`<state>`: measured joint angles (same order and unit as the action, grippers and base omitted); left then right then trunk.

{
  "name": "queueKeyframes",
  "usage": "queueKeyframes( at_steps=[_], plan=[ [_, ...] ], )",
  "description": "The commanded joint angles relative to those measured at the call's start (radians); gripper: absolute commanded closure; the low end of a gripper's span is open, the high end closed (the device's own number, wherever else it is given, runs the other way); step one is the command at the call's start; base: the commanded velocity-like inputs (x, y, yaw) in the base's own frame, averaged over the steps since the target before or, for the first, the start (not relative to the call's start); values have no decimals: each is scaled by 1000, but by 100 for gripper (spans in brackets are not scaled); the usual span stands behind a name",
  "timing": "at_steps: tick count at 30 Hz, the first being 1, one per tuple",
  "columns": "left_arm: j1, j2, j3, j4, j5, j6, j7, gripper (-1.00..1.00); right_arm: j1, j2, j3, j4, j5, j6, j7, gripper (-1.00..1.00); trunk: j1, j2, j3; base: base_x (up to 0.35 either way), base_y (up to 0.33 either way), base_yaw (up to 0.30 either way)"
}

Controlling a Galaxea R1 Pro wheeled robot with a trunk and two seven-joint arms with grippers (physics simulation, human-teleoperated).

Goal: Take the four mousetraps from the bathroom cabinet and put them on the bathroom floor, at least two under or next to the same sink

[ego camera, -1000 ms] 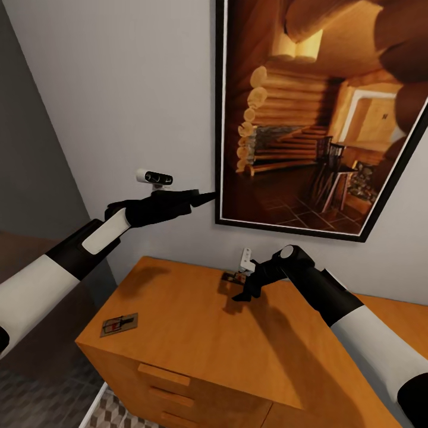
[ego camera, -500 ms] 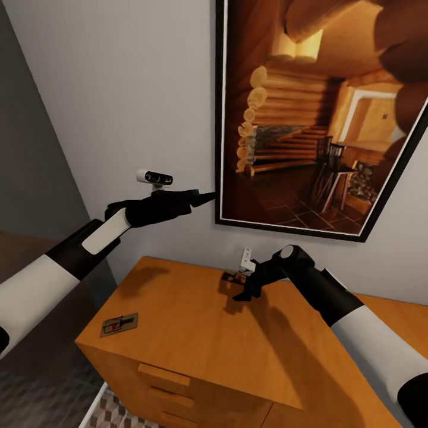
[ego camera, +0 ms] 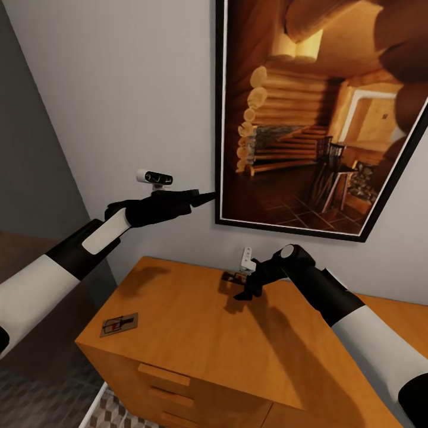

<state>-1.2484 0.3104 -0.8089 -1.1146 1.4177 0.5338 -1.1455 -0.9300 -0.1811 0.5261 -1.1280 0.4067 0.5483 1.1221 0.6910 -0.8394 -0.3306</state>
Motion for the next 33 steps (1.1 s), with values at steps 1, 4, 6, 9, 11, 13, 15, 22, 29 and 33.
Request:
queueKeyframes(
  at_steps=[1,4,6,9,11,13,15,22,29,33],
  plan=[
    [-2,1,-4,0,10,9,0,-100,-1,0,2,-2,4,8,4,-100,0,-1,-1,0,0,0],
    [-2,1,-4,0,10,9,0,-100,-1,0,2,-2,4,7,5,-100,0,-1,-1,0,0,0],
    [-2,1,-4,1,10,9,0,-100,-1,0,3,-2,4,7,5,-100,0,-1,-1,0,0,0],
    [-2,1,-4,0,10,9,0,-100,-1,-1,3,-2,5,7,5,-100,0,-1,-1,0,0,0],
    [-2,1,-4,0,10,9,0,-100,-1,-1,4,-3,5,7,5,-100,0,-1,-1,0,0,0],
    [-2,1,-4,1,10,9,0,-100,-1,-1,6,-2,6,7,7,-100,0,-1,-1,0,0,0],
    [-2,1,-4,1,10,9,0,-100,-1,-1,7,-2,6,7,8,-100,0,-1,-1,0,0,0],
    [-2,1,-4,1,10,9,0,-100,-3,-1,8,0,6,8,12,-100,0,-1,-1,0,0,0],
    [-2,1,-4,1,10,9,0,-100,-4,-2,9,3,11,8,14,-100,0,-1,-1,0,0,0],
    [-2,1,-4,1,10,9,0,-100,-4,-2,10,5,16,9,15,-100,0,-1,-1,0,0,0]
  ],
)
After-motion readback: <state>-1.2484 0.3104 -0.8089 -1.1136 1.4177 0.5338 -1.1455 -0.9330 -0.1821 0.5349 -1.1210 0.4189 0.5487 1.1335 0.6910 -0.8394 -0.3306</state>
